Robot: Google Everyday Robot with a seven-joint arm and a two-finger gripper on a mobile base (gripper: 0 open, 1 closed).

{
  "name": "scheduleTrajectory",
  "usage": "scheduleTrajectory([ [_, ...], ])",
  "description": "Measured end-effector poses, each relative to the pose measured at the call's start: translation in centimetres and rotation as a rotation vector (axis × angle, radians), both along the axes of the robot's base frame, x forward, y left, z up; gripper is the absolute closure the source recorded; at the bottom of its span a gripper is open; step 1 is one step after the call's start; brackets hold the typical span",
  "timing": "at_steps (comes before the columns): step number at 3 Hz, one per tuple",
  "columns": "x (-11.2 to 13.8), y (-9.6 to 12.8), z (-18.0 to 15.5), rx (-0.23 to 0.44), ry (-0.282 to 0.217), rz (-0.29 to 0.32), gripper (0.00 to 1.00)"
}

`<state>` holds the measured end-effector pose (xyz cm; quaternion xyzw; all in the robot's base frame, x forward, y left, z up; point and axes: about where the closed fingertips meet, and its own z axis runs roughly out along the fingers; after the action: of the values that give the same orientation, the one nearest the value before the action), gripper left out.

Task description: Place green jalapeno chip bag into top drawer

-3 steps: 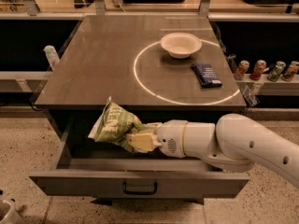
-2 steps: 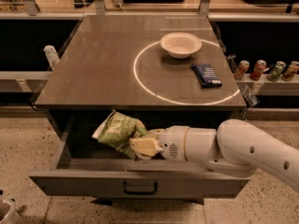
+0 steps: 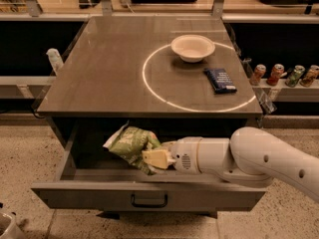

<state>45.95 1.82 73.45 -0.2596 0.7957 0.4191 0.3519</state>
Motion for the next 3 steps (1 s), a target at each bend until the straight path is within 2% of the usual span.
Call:
scheduleTrajectory([
  [3, 0.5, -0.6, -2.9, -0.071, 0.167, 0.077, 1.00],
])
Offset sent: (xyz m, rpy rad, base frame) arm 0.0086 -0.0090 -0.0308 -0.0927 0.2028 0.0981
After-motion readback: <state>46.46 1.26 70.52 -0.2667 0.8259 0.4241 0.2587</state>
